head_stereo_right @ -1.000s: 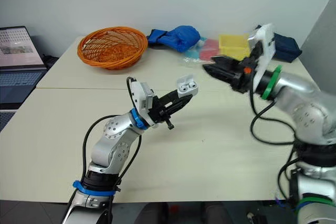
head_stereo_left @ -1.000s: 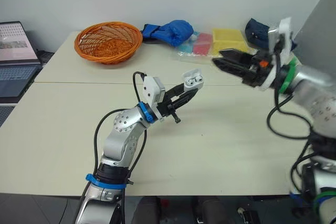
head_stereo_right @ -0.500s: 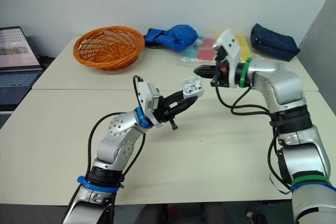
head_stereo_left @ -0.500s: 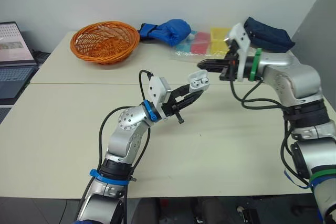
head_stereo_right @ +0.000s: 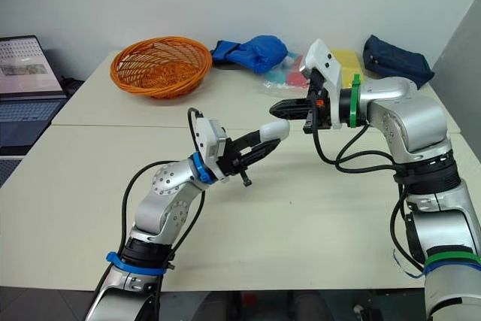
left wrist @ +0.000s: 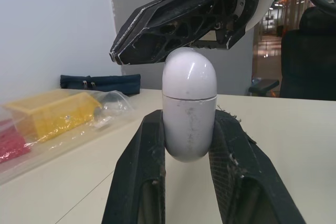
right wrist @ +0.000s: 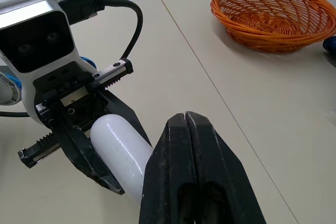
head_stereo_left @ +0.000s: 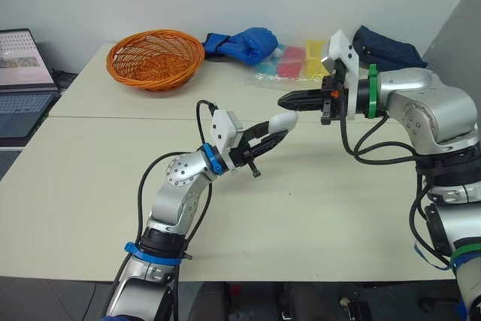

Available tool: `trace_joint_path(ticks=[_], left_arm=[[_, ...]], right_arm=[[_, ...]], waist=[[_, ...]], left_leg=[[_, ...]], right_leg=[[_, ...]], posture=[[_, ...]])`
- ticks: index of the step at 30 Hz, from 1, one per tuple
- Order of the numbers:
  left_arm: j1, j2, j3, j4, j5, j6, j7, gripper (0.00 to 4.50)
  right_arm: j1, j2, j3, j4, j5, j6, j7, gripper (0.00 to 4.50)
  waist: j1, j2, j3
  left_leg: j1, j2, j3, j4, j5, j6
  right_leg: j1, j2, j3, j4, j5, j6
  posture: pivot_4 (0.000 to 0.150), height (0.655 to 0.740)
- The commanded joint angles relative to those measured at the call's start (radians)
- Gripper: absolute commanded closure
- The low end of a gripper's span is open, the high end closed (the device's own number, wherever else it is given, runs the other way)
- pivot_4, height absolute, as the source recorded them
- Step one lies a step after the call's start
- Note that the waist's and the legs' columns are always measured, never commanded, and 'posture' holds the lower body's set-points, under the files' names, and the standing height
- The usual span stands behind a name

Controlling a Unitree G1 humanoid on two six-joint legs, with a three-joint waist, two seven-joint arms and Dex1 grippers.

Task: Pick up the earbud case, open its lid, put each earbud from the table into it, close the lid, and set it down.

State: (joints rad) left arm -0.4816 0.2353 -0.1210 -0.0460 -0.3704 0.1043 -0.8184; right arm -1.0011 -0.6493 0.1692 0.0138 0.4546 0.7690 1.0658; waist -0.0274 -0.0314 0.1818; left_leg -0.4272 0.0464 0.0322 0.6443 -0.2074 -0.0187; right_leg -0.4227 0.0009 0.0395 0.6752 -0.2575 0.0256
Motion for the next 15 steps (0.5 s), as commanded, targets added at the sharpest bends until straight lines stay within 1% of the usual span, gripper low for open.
trace_joint_path(ticks=[1,6,8,11,13,14,15], left_arm=[[-0.033,-0.016,0.022,-0.021,-0.016,0.005,0.026,3.76],[-0.044,-0.009,0.021,-0.01,-0.011,0.008,0.009,3.76],[-0.069,0.002,0.034,-0.016,-0.046,0.085,0.014,3.76],[-0.106,0.025,0.047,-0.02,-0.098,0.212,0.008,3.76],[-0.143,0.08,0.046,0.003,-0.143,0.355,-0.034,3.76],[-0.159,0.103,0.045,0.011,-0.163,0.418,-0.049,3.76],[-0.181,0.128,0.057,0.028,-0.198,0.509,-0.056,3.76]], right_arm=[[0.026,-0.004,-0.009,-0.072,-0.027,-0.054,-0.013,4.48],[0.084,0.012,-0.044,-0.104,-0.059,-0.109,-0.082,4.48],[0.098,0.015,-0.138,-0.08,-0.029,-0.182,-0.091,4.48],[0.119,0.014,-0.216,-0.08,0.01,-0.23,-0.09,4.48],[0.185,-0.011,-0.245,-0.144,0.045,-0.226,-0.054,4.11],[0.218,-0.026,-0.251,-0.173,0.052,-0.233,-0.034,3.87],[0.271,-0.044,-0.261,-0.213,0.065,-0.236,-0.016,3.54]], waist=[[0.0,0.0,0.0],[0.0,0.0,0.0],[0.0,0.0,0.0],[0.002,0.0,0.0],[0.0,0.0,0.0],[0.001,0.0,0.0],[0.0,0.0,0.0]], left_leg=[[0.0,0.0,0.0,0.0,0.0,0.0],[0.0,0.0,0.0,0.0,0.0,0.0],[0.0,0.0,0.0,0.0,0.0,0.0],[0.0,-0.001,0.0,0.001,0.0,0.0],[0.0,-0.001,0.0,0.001,0.0,0.0],[0.0,-0.001,0.0,0.0,0.0,0.0],[0.0,-0.001,-0.001,0.0,0.0,0.0]], right_leg=[[0.0,0.0,0.0,0.0,0.0,0.0],[0.0,0.0,0.0,0.0,0.0,0.0],[0.0,0.0,0.0,0.0,0.0,0.0],[0.0,0.0,-0.001,0.0,0.0,0.0],[0.0,0.0,-0.001,0.0,0.0,0.0],[0.001,0.0,-0.001,0.0,0.0,0.0],[0.001,0.0,-0.001,-0.001,0.0,0.0]], posture=[[0.15,0.74],[0.15,0.74],[0.15,0.74],[0.15,0.74],[0.15,0.74],[0.15,0.74],[0.15,0.74]])
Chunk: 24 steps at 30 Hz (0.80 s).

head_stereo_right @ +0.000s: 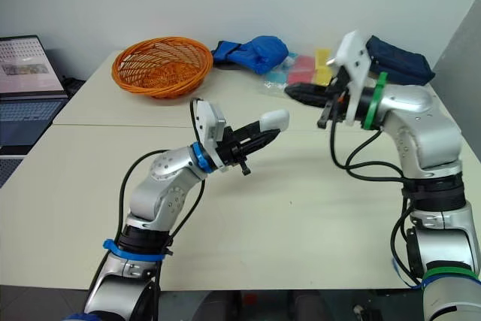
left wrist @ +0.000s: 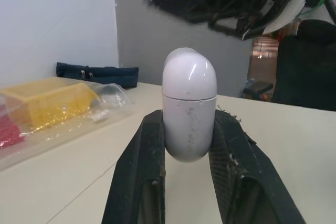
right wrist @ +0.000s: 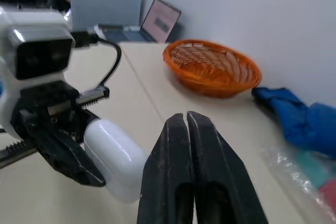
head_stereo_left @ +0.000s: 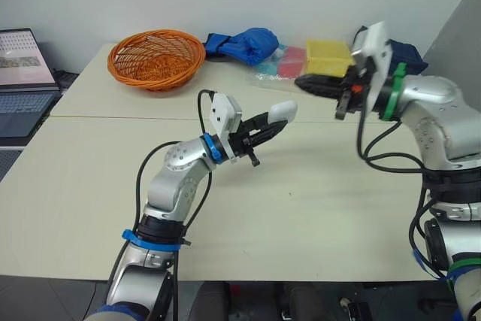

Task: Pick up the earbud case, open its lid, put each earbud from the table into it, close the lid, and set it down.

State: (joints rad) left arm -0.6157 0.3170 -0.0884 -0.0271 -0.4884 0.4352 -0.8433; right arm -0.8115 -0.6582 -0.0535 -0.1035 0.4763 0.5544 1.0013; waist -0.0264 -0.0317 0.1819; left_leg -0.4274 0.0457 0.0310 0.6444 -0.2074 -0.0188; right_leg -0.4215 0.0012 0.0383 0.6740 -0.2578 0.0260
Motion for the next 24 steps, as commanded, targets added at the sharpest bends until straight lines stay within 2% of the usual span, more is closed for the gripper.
trace_joint_path(ticks=[1,3,6,9,10,16,24], left_arm=[[-0.062,0.062,0.034,0.018,-0.106,0.241,-0.031,3.76],[-0.103,0.092,0.063,0.062,-0.17,0.437,-0.006,3.76],[-0.142,0.105,0.094,0.099,-0.239,0.619,0.011,3.76],[-0.199,0.046,0.189,0.187,-0.311,0.81,0.109,3.76],[-0.22,0.014,0.236,0.236,-0.316,0.871,0.173,3.76],[-0.223,-0.088,0.322,0.32,-0.269,1.011,0.37,3.76],[-0.109,-0.105,0.277,0.256,-0.244,1.09,0.419,3.76]], right_arm=[[0.116,-0.047,-0.046,-0.121,0.053,-0.025,0.057,3.2],[0.205,-0.065,-0.054,-0.166,0.056,-0.054,0.076,2.44],[0.296,-0.084,-0.037,-0.199,0.028,-0.123,0.108,1.34],[0.413,-0.092,-0.013,-0.206,-0.012,-0.208,0.135,0.19],[0.45,-0.093,0.0,-0.198,-0.037,-0.249,0.143,0.04],[0.558,-0.079,0.03,-0.131,-0.089,-0.377,0.151,0.04],[0.549,-0.035,0.069,-0.042,-0.14,-0.483,0.14,0.04]], waist=[[-0.001,0.0,0.0],[-0.003,0.0,0.0],[-0.006,0.0,0.0],[-0.005,0.0,0.0],[-0.005,0.0,0.0],[-0.006,-0.001,0.001],[-0.006,-0.001,0.0]], left_leg=[[0.0,0.001,0.0,0.0,0.0,0.0],[0.0,0.0,0.0,-0.001,0.0,0.0],[0.0,0.0,0.0,0.0,0.0,0.0],[0.002,0.0,-0.001,0.001,0.0,0.0],[0.002,0.0,-0.001,0.001,0.0,0.0],[0.004,-0.001,0.0,0.001,0.0,0.0],[0.01,0.0,0.0,-0.001,0.0,-0.001]], right_leg=[[0.0,0.001,0.0,0.0,0.0,0.0],[0.0,0.001,0.0,0.0,0.0,0.0],[-0.001,0.001,-0.001,0.001,0.0,0.0],[0.0,0.001,-0.001,0.002,0.0,0.0],[0.001,0.001,-0.002,0.002,0.0,0.0],[0.001,0.0,0.001,0.004,0.0,0.001],[0.002,0.001,0.003,0.006,0.0,0.0]], posture=[[0.15,0.74],[0.15,0.74],[0.15,0.74],[0.15,0.74],[0.15,0.74],[0.15,0.74],[0.15,0.74]])
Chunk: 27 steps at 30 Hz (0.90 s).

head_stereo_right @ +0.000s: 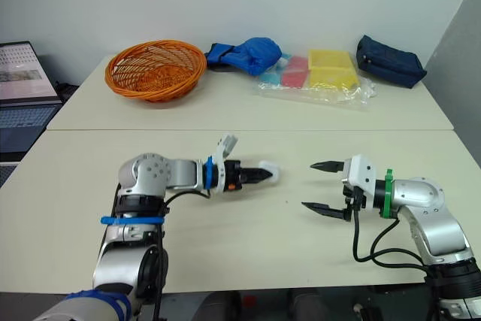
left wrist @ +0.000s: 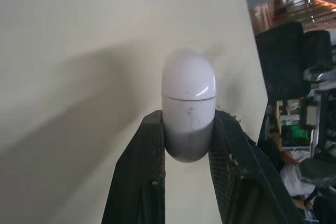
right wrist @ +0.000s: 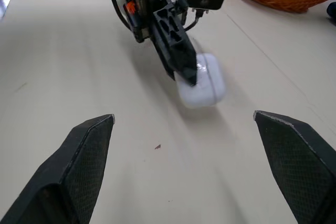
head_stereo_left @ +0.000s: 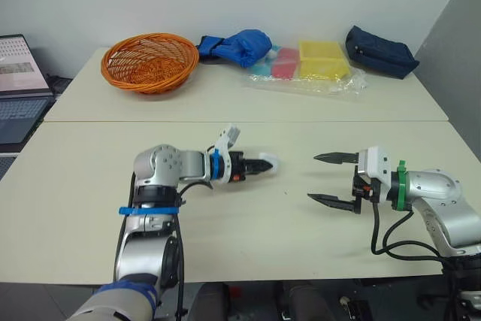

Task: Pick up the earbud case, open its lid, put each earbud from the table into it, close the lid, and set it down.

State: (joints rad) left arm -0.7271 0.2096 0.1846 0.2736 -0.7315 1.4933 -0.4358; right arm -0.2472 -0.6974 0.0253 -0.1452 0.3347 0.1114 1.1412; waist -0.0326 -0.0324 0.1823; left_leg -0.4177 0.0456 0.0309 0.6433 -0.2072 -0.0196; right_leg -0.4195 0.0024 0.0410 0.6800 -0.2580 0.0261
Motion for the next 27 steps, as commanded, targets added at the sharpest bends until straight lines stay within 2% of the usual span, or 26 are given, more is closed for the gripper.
trace_joint_path(ticks=[1,4,6,12,14,16,21,24,25,27], left_arm=[[0.006,0.001,0.007,-0.047,0.006,0.035,0.021,3.76],[0.007,-0.012,0.033,-0.046,0.019,0.038,0.048,3.76],[0.007,-0.015,0.054,-0.049,0.021,0.037,0.06,3.02],[0.004,0.007,0.13,-0.09,0.022,0.069,0.086,1.24],[-0.004,0.035,0.179,-0.112,0.019,0.099,0.091,0.61],[-0.008,0.12,0.198,-0.141,0.012,0.098,0.058,0.05],[0.051,0.325,0.08,-0.231,0.03,-0.108,-0.128,0.05],[0.152,0.523,-0.021,-0.312,0.178,-0.533,-0.379,0.05],[0.189,0.567,-0.029,-0.309,0.231,-0.691,-0.439,0.05],[0.226,0.603,-0.037,-0.286,0.284,-0.871,-0.498,0.05]], right_arm=[[-0.02,0.008,-0.008,0.008,-0.001,-0.043,-0.003,0.04],[-0.032,0.012,-0.006,0.024,-0.002,-0.048,-0.007,0.04],[-0.039,0.015,-0.004,0.022,0.004,-0.039,-0.011,0.0],[-0.059,0.017,-0.001,0.043,0.003,-0.043,-0.002,0.0],[-0.073,0.014,-0.001,0.076,0.002,-0.052,0.012,0.0],[-0.093,0.01,-0.003,0.114,0.0,-0.067,0.028,0.0],[-0.121,0.003,-0.011,0.167,0.002,-0.091,0.053,0.0],[-0.128,-0.009,-0.031,0.176,0.014,-0.084,0.055,0.0],[-0.125,-0.012,-0.04,0.168,0.02,-0.08,0.049,0.0],[-0.121,-0.014,-0.051,0.16,0.026,-0.078,0.044,0.0]], waist=[[0.0,0.0,0.0],[-0.001,0.0,0.0],[-0.001,0.0,0.0],[-0.002,0.0,0.0],[-0.003,0.0,0.0],[-0.003,0.0,0.0],[-0.005,0.0,0.0],[-0.001,0.0,0.0],[0.0,0.0,0.0],[0.004,0.0,0.0]], left_leg=[[0.0,0.0,0.0,0.001,0.0,0.0],[0.001,0.0,0.001,0.001,0.0,0.0],[0.001,-0.001,0.001,0.001,0.0,0.0],[0.001,0.0,0.0,0.001,0.0,0.0],[0.001,0.0,0.0,0.001,0.0,0.0],[0.001,0.0,0.0,0.001,0.0,0.0],[0.001,0.0,0.0,0.0,0.0,0.0],[0.001,0.0,0.002,-0.001,0.0,-0.001],[0.001,0.0,0.003,-0.001,-0.001,-0.002],[0.0,0.0,0.003,-0.001,-0.001,-0.002]], right_leg=[[0.0,0.0,0.0,0.0,0.0,0.0],[0.001,0.0,0.001,0.0,0.0,0.0],[0.001,-0.001,0.001,0.0,0.001,0.0],[0.001,0.0,0.001,0.0,0.0,0.0],[0.001,0.0,0.001,0.0,0.0,0.0],[0.001,0.0,0.001,0.0,0.001,0.0],[0.0,0.0,0.001,0.0,0.001,-0.001],[0.0,-0.002,0.002,-0.001,0.0,-0.001],[0.0,-0.003,0.002,-0.001,0.001,-0.002],[0.0,-0.005,0.002,-0.002,0.002,-0.007]], posture=[[0.15,0.74],[0.15,0.74],[0.15,0.74],[0.15,0.74],[0.15,0.74],[0.15,0.74],[0.15,0.74],[0.15,0.74],[0.15,0.74],[0.15,0.74]])
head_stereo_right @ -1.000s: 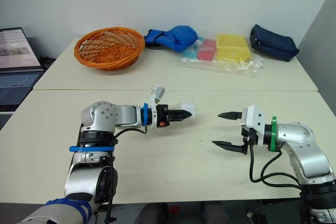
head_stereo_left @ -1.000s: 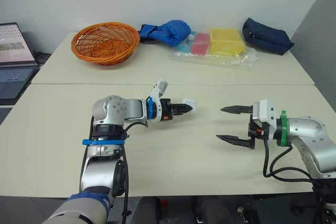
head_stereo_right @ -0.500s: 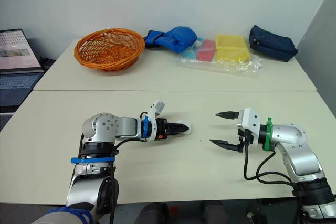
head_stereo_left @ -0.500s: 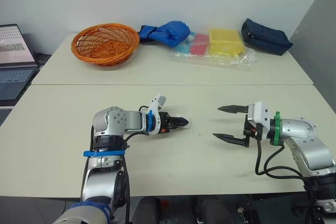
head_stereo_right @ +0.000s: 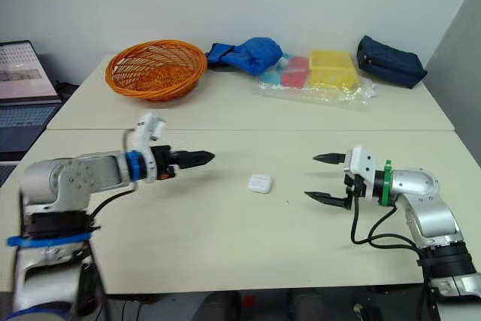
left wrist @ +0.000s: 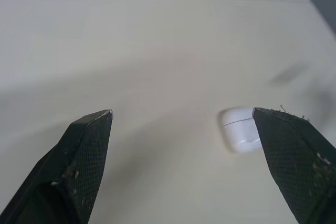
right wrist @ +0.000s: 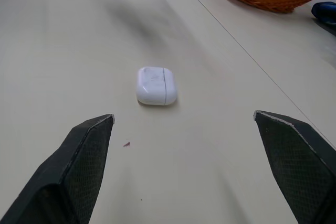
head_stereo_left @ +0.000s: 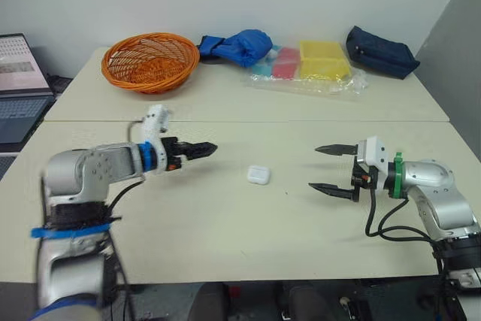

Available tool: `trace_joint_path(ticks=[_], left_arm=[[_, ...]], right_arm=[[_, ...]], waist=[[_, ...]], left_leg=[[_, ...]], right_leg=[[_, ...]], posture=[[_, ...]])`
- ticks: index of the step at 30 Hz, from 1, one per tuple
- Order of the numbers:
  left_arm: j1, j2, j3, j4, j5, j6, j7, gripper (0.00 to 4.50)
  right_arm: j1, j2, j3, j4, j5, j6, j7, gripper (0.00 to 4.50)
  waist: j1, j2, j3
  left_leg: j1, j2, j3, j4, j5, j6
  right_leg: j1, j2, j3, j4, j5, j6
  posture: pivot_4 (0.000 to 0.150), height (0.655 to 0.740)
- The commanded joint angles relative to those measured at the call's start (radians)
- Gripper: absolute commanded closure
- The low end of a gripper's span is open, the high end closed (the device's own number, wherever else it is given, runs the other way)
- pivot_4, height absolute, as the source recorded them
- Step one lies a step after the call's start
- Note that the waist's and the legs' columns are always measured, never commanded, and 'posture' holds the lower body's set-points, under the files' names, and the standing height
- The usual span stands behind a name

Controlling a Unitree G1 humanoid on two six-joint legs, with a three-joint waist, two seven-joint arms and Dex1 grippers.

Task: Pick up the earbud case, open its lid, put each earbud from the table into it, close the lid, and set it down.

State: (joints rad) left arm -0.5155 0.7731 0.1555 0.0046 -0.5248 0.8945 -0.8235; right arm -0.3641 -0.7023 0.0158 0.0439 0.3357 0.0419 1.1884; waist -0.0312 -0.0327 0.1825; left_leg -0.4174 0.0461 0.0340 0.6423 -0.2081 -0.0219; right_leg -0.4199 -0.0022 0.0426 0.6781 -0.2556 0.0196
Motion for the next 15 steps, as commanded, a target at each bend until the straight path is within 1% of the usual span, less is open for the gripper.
trace_joint_path(ticks=[1,3,4,7,10,11,12,15], left_arm=[[0.035,0.053,-0.028,0.002,0.131,-0.369,-0.112,0.05],[0.055,0.064,-0.05,0.034,0.196,-0.483,-0.115,0.05],[0.088,0.073,-0.062,0.042,0.228,-0.583,-0.149,0.05],[0.187,0.062,-0.064,0.065,0.226,-0.71,-0.235,0.05],[0.185,0.032,-0.055,0.079,0.207,-0.686,-0.214,0.05],[0.183,0.026,-0.052,0.081,0.204,-0.681,-0.211,0.05],[0.18,0.022,-0.052,0.084,0.205,-0.68,-0.21,0.05],[0.157,0.023,-0.06,0.08,0.172,-0.631,-0.245,0.05]], right_arm=[[0.001,-0.012,-0.043,-0.037,0.027,-0.007,-0.002,0.0],[0.006,-0.014,-0.043,-0.046,0.03,-0.003,0.001,0.0],[0.013,-0.016,-0.045,-0.057,0.035,0.006,0.001,0.0],[0.033,-0.027,-0.045,-0.086,0.037,0.031,0.0,0.0],[0.031,-0.03,-0.055,-0.102,0.051,0.06,-0.009,0.0],[0.031,-0.031,-0.056,-0.105,0.053,0.065,-0.011,0.0],[0.03,-0.031,-0.056,-0.104,0.053,0.066,-0.011,0.0],[0.03,-0.036,-0.057,-0.104,0.054,0.067,-0.011,0.0]], waist=[[0.004,0.0,0.0],[0.009,0.0,0.0],[0.011,0.0,0.0],[0.007,0.0,0.0],[0.008,0.0,0.0],[0.008,0.0,0.0],[0.008,0.0,0.0],[0.008,0.0,0.0]], left_leg=[[0.0,0.001,0.0,0.0,0.0,0.0],[0.0,0.001,0.0,0.0,0.0,0.0],[0.0,0.001,0.0,0.0,0.0,0.0],[0.0,0.001,0.003,0.0,0.0,0.001],[-0.002,0.001,0.003,0.001,0.0,0.001],[-0.003,0.001,0.003,0.002,0.0,0.001],[-0.003,0.001,0.003,0.002,0.0,0.001],[-0.002,0.001,0.003,0.002,0.0,0.001]], right_leg=[[0.0,-0.001,0.0,0.0,0.0,-0.001],[0.001,-0.003,0.0,0.0,-0.001,0.0],[0.001,-0.003,0.0,0.0,-0.002,0.001],[0.001,-0.005,0.001,0.0,-0.005,0.0],[-0.001,-0.006,0.001,0.0,-0.005,0.001],[0.0,-0.005,-0.001,0.0,-0.004,0.006],[0.0,-0.005,-0.001,0.0,-0.004,0.007],[0.0,-0.003,-0.002,0.001,-0.004,0.007]], posture=[[0.15,0.74],[0.15,0.74],[0.15,0.74],[0.15,0.74],[0.15,0.74],[0.15,0.74],[0.15,0.74],[0.15,0.74]])
